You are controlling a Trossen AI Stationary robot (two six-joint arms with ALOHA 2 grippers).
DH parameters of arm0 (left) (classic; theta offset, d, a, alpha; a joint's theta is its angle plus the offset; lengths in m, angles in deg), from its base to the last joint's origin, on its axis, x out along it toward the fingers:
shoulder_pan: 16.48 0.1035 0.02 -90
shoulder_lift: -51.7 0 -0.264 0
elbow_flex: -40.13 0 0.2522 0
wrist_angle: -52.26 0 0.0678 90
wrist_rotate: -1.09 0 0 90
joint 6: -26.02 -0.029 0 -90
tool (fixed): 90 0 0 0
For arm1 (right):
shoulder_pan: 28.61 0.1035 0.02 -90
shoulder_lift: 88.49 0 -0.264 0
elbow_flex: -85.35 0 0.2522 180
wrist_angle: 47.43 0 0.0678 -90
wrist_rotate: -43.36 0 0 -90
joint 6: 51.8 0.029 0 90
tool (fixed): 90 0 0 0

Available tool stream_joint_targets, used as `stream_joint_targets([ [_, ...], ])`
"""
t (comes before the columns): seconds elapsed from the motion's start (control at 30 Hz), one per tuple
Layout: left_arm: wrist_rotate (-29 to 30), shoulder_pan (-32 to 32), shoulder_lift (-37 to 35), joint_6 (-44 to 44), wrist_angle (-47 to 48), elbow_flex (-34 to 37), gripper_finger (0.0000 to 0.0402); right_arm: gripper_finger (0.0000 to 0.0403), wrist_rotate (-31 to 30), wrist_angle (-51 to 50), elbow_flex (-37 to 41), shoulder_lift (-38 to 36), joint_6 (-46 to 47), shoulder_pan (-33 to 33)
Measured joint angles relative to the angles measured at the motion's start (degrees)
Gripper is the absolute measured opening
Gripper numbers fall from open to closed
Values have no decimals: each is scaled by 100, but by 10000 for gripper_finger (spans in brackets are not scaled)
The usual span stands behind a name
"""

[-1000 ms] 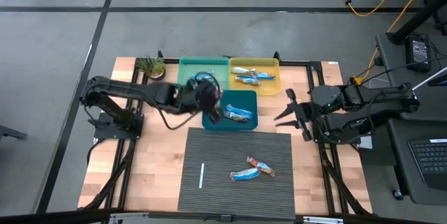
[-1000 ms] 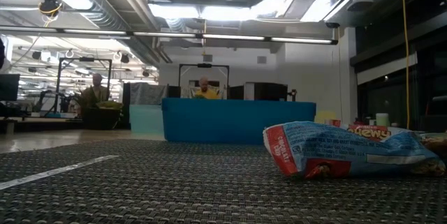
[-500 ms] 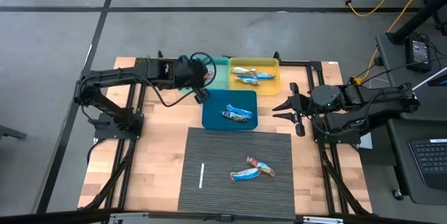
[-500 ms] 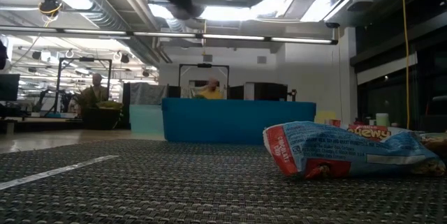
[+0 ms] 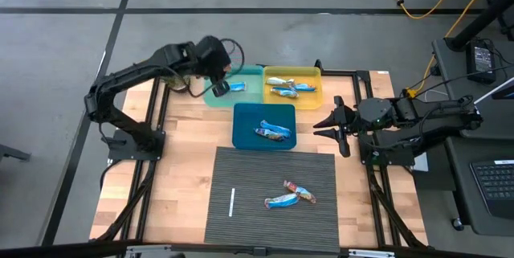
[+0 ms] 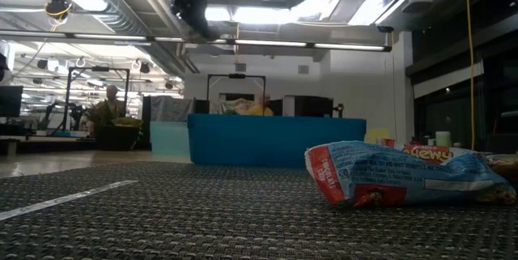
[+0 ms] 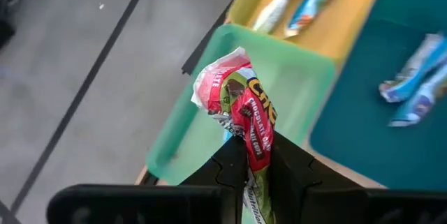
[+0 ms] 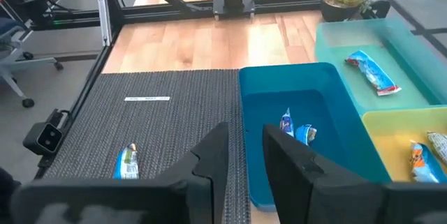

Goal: Pick and place Granola Bars by type
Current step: Put the red granola bar into the green bin

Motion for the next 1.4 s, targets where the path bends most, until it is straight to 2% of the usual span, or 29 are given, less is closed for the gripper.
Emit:
stream_joint_targets([
  [0.2,-360,854,13,-112,-41,0,34,92,0,2,0,0,-53,0],
  [0.37,-422,1261,182,-8,-70,0,37,92,0,7,0,0,-124,0],
  [0.53,-593,1366,535,56,-77,0,35,92,-2,13,0,0,-202,0],
  [0.77,-605,1491,1531,-117,-157,1,37,92,0,11,0,0,-313,0],
  [1.03,-1000,1611,2222,-94,-341,2,34,92,31,6,0,0,-314,0],
  [1.13,-903,1656,2343,-109,-368,2,35,92,50,2,0,0,-317,0],
  [1.27,-351,1731,2475,-336,-398,2,33,92,52,-28,0,0,-337,1],
  [1.4,-367,1729,2545,-508,-397,2,33,92,57,-62,0,0,-450,0],
])
